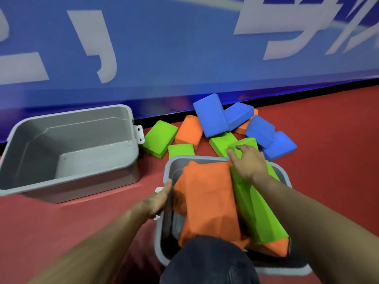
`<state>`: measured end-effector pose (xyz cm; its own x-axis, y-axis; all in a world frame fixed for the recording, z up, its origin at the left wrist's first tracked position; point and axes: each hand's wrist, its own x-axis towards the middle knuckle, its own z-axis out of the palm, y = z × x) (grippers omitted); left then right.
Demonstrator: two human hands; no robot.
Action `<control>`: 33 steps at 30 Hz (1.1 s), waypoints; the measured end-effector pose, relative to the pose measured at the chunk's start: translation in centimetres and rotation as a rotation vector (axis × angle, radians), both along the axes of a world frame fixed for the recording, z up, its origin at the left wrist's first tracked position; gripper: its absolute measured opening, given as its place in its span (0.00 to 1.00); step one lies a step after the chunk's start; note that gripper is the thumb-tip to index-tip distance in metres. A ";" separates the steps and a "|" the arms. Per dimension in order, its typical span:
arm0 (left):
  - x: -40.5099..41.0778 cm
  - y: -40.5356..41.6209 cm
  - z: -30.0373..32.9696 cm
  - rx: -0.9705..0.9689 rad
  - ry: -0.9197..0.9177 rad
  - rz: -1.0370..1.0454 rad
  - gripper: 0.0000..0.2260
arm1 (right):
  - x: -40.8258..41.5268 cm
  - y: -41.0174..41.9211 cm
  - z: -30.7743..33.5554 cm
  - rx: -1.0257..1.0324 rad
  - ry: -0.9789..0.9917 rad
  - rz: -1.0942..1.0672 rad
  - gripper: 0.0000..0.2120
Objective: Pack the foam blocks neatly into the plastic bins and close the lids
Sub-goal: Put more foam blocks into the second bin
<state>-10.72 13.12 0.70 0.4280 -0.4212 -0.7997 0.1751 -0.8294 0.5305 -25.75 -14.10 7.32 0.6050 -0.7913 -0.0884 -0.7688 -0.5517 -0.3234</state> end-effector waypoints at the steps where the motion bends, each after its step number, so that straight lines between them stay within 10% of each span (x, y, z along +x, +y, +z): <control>1: -0.6 -0.4 -0.2 -0.011 0.032 0.012 0.39 | 0.6 0.4 -0.1 -0.003 0.008 0.039 0.30; 13: -8.9 -3.6 -2.6 -0.134 0.585 0.010 0.35 | 4.8 5.0 -2.2 0.087 0.199 0.260 0.33; 33: 15.7 19.1 4.2 -0.107 -0.348 0.115 0.35 | 19.5 21.3 2.0 0.058 0.217 0.574 0.31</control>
